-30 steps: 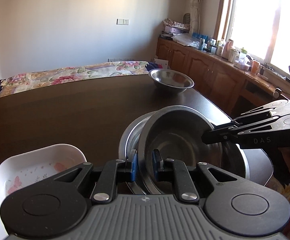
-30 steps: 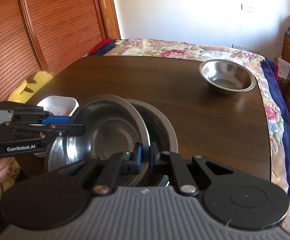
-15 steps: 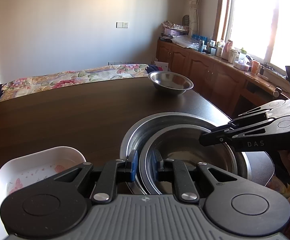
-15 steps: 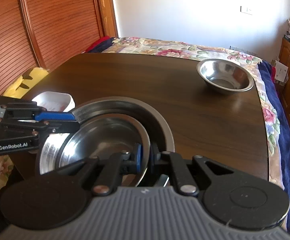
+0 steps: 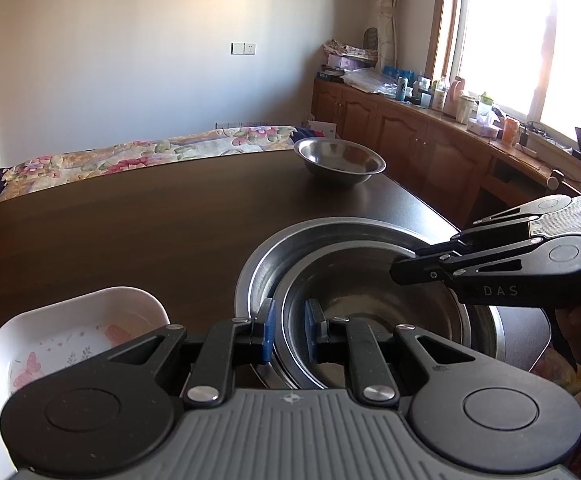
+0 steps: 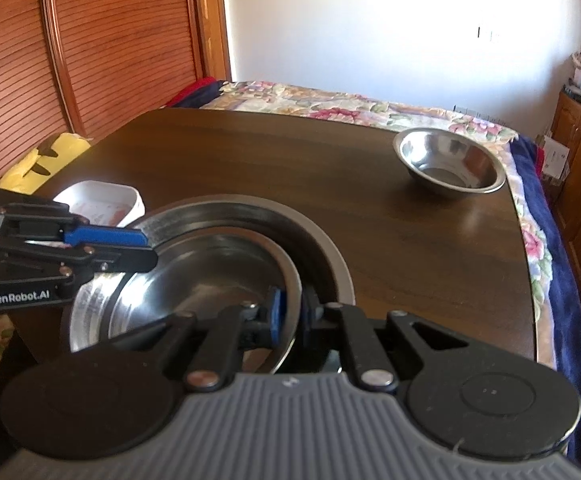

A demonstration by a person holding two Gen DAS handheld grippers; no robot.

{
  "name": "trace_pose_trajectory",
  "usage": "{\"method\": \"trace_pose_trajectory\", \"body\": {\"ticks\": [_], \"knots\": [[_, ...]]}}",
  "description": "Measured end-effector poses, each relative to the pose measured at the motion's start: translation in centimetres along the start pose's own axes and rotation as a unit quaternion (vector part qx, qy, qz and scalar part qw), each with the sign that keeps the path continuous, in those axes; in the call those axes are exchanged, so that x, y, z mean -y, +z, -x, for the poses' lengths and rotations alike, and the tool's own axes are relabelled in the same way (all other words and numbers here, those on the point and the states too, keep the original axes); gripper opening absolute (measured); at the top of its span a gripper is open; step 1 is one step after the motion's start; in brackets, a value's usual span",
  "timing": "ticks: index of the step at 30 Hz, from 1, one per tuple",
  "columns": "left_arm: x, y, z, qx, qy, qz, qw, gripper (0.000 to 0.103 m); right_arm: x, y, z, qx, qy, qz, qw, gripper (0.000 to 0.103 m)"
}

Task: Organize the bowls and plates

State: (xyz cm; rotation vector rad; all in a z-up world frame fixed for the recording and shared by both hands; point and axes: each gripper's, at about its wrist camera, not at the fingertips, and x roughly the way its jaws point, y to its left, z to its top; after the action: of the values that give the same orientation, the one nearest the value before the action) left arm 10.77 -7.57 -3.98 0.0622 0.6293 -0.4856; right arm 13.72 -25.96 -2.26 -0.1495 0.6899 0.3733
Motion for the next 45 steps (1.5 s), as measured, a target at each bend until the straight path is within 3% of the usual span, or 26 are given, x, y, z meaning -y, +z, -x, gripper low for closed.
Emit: {"method": "trace_pose_trajectory", "body": {"ticks": [13, 29, 35, 38, 42, 44, 45], "knots": [[0.1, 0.0, -0.2, 0.0, 0.001, -0.002, 1.0, 0.017, -2.1, 0.0, 0.9, 0.061, -0.062, 0.067, 0.994, 0.013], [0.4, 1.0, 0.8, 0.024, -0.007, -0.003, 0.9997, 0.021, -0.6, 0.5, 1.7, 0.085, -0.064, 0.034, 0.994, 0.013], [1.4, 3.0, 0.4, 0.042, -0.009, -0.014, 0.999, 0.037, 1.3, 1.0, 2.1, 0.108, -0.073, 0.011, 0.991, 0.013], [1.8, 4.0, -0.3, 0.049, -0.007, -0.019, 0.9986, 0.049, 2.5, 1.2, 2.2, 0.119, -0.077, -0.002, 0.99, 0.013], [1.9, 5.5, -1.4, 0.063, 0.001, -0.016, 0.9979, 0.076, 4.3, 1.6, 2.1, 0.135, -0.085, -0.013, 0.987, 0.013], [1.9, 6.2, -1.9, 0.074, 0.005, -0.018, 0.9971, 0.086, 5.2, 1.7, 1.9, 0.142, -0.088, -0.016, 0.986, 0.019], [2.0, 6.6, -2.3, 0.076, 0.01, -0.021, 0.9969, 0.093, 5.6, 1.7, 1.9, 0.146, -0.09, -0.018, 0.985, 0.035]]}}
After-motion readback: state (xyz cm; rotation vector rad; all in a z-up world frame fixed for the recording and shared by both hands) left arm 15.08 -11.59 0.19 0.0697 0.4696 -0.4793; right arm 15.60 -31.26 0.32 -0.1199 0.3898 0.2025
